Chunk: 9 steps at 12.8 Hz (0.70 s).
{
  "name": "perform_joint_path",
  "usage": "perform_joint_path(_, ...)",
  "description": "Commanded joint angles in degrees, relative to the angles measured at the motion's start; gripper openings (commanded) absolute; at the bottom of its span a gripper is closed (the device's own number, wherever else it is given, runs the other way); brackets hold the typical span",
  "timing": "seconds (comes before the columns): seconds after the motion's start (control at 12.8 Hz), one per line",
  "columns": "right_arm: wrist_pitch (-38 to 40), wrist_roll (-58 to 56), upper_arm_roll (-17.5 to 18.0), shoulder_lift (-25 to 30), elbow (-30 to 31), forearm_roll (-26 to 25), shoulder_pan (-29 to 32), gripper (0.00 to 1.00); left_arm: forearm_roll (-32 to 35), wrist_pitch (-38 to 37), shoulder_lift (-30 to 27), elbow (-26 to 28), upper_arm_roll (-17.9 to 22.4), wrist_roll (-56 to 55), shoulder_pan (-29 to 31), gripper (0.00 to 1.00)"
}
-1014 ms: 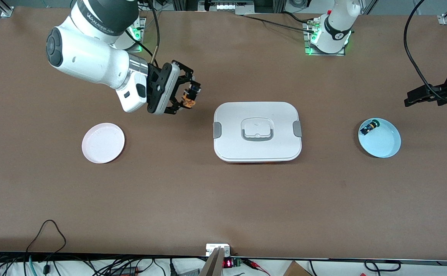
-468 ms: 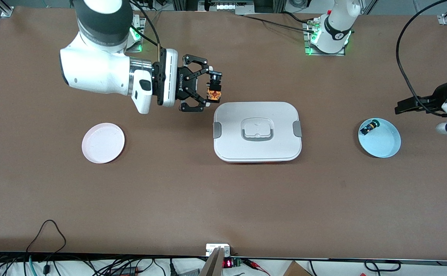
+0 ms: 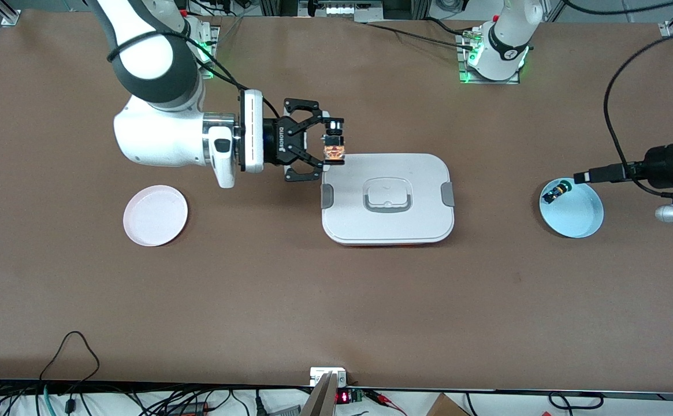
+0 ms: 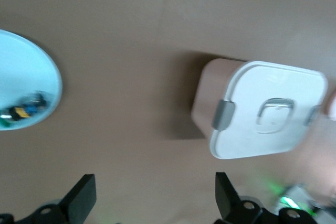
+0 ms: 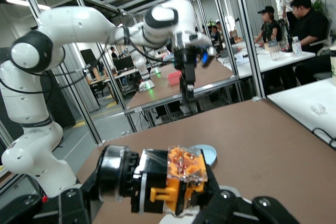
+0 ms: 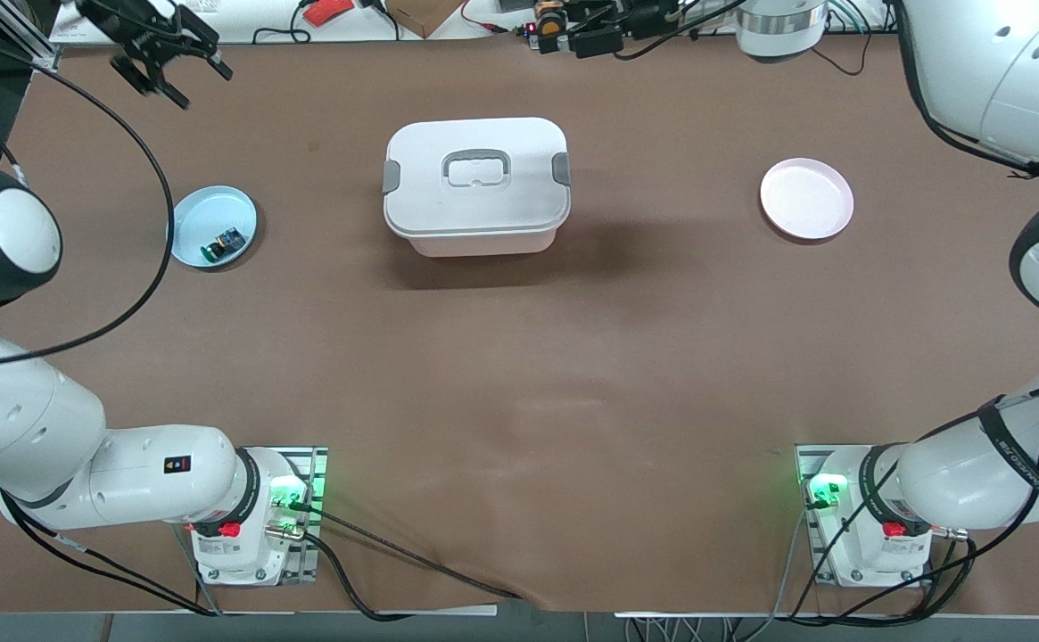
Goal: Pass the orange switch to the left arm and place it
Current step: 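Hold the switch above the box while the left gripper reaches toward it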
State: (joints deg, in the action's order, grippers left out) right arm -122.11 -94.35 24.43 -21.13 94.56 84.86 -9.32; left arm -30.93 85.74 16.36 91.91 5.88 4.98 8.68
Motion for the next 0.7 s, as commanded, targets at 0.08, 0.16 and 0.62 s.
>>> perform_joint_path(0.08,-5.2,-5.1,-0.3,-2.8,-2.2,3.6,-3.9,0.18,-19.7,-0.9,3.9,8.7,-0.3,12.0,2.8,1.00)
perform_joint_path(0.16,-6.9,-5.1,-0.3,-3.4,-2.8,3.6,-5.2,0.18,-25.9,-2.5,5.1,11.2,-0.5,15.4,2.8,1.00)
perform_joint_path(0.62,-10.3,-5.1,-0.6,-5.7,-6.5,3.7,-7.9,0.18,-53.1,-1.1,5.3,16.5,-6.9,13.1,-5.4,1.00)
